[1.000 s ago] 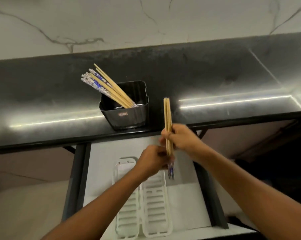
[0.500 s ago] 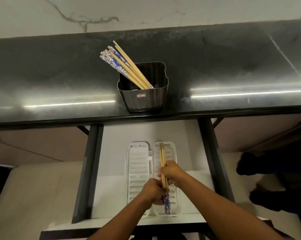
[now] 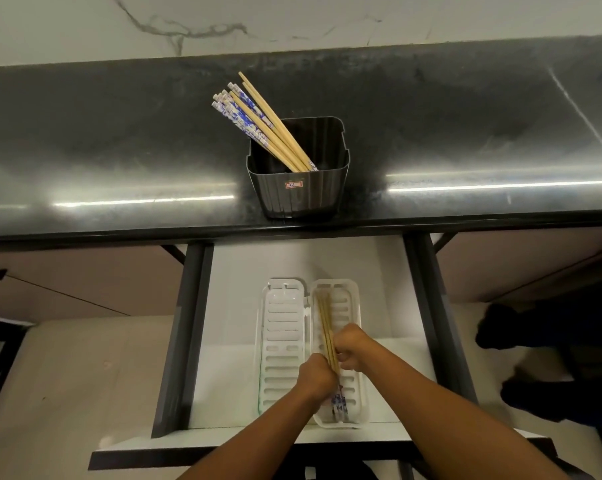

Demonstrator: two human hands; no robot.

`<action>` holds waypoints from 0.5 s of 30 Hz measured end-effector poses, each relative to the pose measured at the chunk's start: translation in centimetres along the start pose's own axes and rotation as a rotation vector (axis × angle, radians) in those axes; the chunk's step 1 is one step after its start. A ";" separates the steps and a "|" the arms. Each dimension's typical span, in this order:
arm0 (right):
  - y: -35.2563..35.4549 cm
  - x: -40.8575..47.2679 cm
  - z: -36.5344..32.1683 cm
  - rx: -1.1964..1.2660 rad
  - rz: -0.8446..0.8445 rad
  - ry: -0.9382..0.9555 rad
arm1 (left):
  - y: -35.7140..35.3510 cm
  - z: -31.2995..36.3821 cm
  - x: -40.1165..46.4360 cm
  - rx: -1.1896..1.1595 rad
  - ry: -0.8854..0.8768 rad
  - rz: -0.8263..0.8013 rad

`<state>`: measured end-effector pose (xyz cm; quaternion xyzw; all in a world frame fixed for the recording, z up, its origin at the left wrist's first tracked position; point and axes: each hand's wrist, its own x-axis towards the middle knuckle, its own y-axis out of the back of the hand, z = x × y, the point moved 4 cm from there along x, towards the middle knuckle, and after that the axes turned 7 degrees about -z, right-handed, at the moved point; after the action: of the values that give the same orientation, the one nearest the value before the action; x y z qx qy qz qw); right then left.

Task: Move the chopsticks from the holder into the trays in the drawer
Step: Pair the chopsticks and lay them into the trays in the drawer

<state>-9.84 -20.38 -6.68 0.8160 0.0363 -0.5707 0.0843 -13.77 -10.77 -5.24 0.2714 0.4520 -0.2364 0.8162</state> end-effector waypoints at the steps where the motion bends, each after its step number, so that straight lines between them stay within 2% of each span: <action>1: 0.0 -0.4 0.0 0.022 -0.006 0.005 | 0.0 0.1 -0.1 -0.001 0.003 -0.003; 6: 0.4 -2.5 -0.3 0.077 -0.038 0.104 | 0.3 0.1 -0.6 0.035 -0.015 -0.012; 9: 1.4 -4.1 -1.8 -0.008 0.044 0.220 | 1.9 0.8 -1.6 0.009 0.009 -0.078; 12: 2.5 -7.2 -5.3 -0.138 0.166 0.547 | 5.2 2.3 -3.1 -0.164 0.058 -0.143; 15: 3.0 -12.5 -10.8 -0.230 0.305 0.944 | 10.0 4.2 -4.2 -0.234 0.023 -0.057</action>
<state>-3.75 -20.95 8.94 0.9664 0.0138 -0.1132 0.2304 -6.88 -5.52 2.56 0.1641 0.4932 -0.2022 0.8300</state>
